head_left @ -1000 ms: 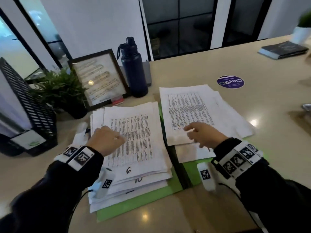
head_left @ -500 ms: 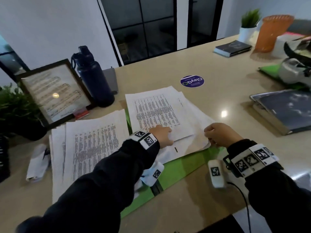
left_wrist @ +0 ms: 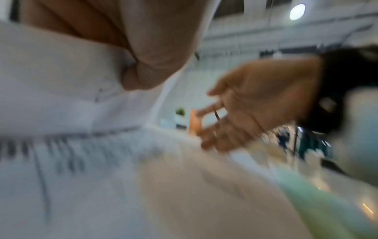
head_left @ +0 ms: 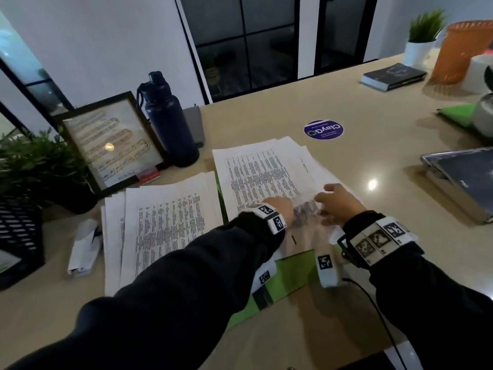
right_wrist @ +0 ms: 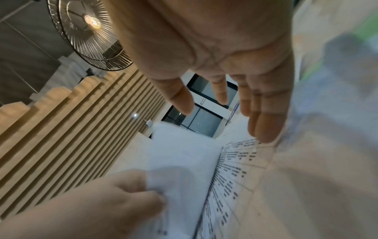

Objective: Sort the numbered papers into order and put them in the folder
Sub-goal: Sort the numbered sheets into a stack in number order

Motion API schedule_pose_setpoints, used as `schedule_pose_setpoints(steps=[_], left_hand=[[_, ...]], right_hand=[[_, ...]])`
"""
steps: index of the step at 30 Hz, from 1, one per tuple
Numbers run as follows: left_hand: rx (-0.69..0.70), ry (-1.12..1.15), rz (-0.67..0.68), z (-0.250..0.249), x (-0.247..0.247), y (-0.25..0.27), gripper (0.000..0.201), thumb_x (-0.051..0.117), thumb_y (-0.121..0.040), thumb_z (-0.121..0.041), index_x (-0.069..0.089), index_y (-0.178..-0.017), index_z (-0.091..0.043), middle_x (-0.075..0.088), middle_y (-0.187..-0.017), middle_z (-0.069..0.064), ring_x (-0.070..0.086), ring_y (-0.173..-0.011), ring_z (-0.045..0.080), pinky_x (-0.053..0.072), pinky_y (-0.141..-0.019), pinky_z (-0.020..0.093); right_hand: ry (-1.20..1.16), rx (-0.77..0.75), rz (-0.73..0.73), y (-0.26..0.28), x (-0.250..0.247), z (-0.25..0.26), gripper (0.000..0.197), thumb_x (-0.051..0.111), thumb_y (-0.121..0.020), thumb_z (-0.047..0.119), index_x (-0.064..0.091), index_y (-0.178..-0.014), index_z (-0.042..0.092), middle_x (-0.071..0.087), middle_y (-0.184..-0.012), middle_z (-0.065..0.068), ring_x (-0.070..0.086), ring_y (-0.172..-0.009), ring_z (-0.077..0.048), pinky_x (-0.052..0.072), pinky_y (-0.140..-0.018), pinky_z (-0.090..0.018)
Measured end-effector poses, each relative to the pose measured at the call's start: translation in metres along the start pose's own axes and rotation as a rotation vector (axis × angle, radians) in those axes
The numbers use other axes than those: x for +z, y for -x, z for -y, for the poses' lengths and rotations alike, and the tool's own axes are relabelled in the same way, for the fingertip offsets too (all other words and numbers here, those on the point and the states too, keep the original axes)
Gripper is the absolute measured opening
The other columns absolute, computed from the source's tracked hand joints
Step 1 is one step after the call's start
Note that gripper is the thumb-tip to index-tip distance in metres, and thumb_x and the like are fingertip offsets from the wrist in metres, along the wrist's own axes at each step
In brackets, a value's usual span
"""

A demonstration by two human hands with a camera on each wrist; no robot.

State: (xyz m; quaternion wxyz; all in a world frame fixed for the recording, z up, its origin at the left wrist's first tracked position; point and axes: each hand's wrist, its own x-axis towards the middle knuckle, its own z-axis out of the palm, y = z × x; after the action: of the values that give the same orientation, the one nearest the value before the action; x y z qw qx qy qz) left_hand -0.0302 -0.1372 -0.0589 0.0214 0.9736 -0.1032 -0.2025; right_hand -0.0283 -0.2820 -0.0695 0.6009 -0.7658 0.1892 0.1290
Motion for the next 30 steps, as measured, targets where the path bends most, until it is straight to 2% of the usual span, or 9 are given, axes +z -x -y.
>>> schedule_pose_setpoints(steps=[3,6,8,14,16,20,22,25,30], left_hand=[[-0.092,0.333,-0.108,0.015,-0.026,0.02,0.081,0.012,-0.088,-0.072,0.058,-0.119,-0.014,0.068,-0.097,0.014,0.065,-0.082,0.026,0.042,-0.093,0.043],[-0.155,0.273,-0.365,0.047,-0.063,0.058,0.044,0.03,-0.101,-0.032,0.056,-0.117,0.0,0.06,-0.119,0.023,0.057,-0.107,0.035,0.041,-0.088,0.038],[-0.24,0.218,-0.57,0.078,-0.091,0.099,0.028,0.034,-0.097,-0.008,0.054,-0.109,0.007,0.058,-0.115,0.029,0.055,-0.106,0.039,0.04,-0.082,0.041],[-0.358,0.024,-0.882,0.151,-0.102,0.188,0.035,0.031,-0.093,-0.007,0.057,-0.113,0.005,0.06,-0.109,0.032,0.058,-0.1,0.045,0.044,-0.081,0.045],[-0.305,0.1,-0.746,0.157,-0.072,0.194,0.045,0.028,-0.094,-0.012,0.052,-0.132,-0.014,0.057,-0.131,0.016,0.054,-0.118,0.034,0.041,-0.097,0.039],[-0.208,0.04,-0.124,0.157,0.021,0.187,0.058,0.032,-0.097,-0.001,0.025,-0.146,-0.032,0.024,-0.155,0.003,0.034,-0.138,0.026,0.028,-0.114,0.043],[-0.156,-0.021,0.126,0.153,0.056,0.184,0.059,0.037,-0.099,-0.019,0.007,-0.149,-0.03,0.009,-0.158,0.009,0.025,-0.14,0.033,0.033,-0.11,0.049],[-0.117,-0.029,0.297,0.152,0.068,0.182,0.074,0.037,-0.095,-0.049,-0.009,-0.149,-0.027,-0.017,-0.157,0.01,-0.006,-0.144,0.037,0.019,-0.114,0.057],[-0.142,0.254,0.192,0.176,0.012,0.177,0.041,0.033,-0.101,-0.03,0.04,-0.14,-0.023,0.04,-0.147,0.001,0.045,-0.128,0.019,0.034,-0.106,0.032]], right_hand=[[-0.132,-0.047,0.007,0.007,-0.008,-0.004,0.048,0.052,-0.092,0.018,0.034,-0.137,0.017,0.052,-0.097,-0.008,0.056,-0.087,-0.028,0.053,-0.078,-0.045],[-0.152,-0.079,0.089,0.019,-0.014,-0.005,0.038,0.051,-0.094,0.022,0.041,-0.131,0.019,0.053,-0.099,-0.002,0.058,-0.091,-0.028,0.052,-0.077,-0.042],[-0.114,-0.102,0.137,0.025,-0.01,-0.002,0.032,0.05,-0.095,0.021,0.047,-0.126,0.017,0.055,-0.101,-0.002,0.059,-0.092,-0.027,0.051,-0.077,-0.04],[-0.088,-0.217,0.297,0.045,0.054,0.029,0.023,0.05,-0.095,0.021,0.054,-0.117,0.018,0.057,-0.101,-0.003,0.059,-0.086,-0.023,0.05,-0.071,-0.036],[-0.068,-0.227,0.397,0.053,0.078,0.037,0.023,0.051,-0.095,0.022,0.055,-0.117,0.019,0.057,-0.102,-0.002,0.059,-0.088,-0.023,0.051,-0.071,-0.036],[-0.022,-0.203,0.521,0.063,0.108,0.042,0.024,0.05,-0.095,0.022,0.054,-0.118,0.016,0.055,-0.102,-0.003,0.057,-0.085,-0.022,0.05,-0.068,-0.034],[0.014,-0.189,0.54,0.064,0.112,0.038,0.024,0.05,-0.095,0.022,0.054,-0.118,0.015,0.054,-0.102,-0.003,0.057,-0.083,-0.02,0.05,-0.068,-0.034],[0.05,-0.155,0.557,0.063,0.109,0.029,0.019,0.049,-0.095,0.023,0.057,-0.112,0.016,0.057,-0.102,-0.004,0.057,-0.085,-0.021,0.05,-0.072,-0.036],[0.081,-0.144,0.488,0.052,0.089,0.021,0.016,0.05,-0.095,0.023,0.06,-0.106,0.018,0.058,-0.102,-0.005,0.055,-0.089,-0.023,0.048,-0.073,-0.037]])
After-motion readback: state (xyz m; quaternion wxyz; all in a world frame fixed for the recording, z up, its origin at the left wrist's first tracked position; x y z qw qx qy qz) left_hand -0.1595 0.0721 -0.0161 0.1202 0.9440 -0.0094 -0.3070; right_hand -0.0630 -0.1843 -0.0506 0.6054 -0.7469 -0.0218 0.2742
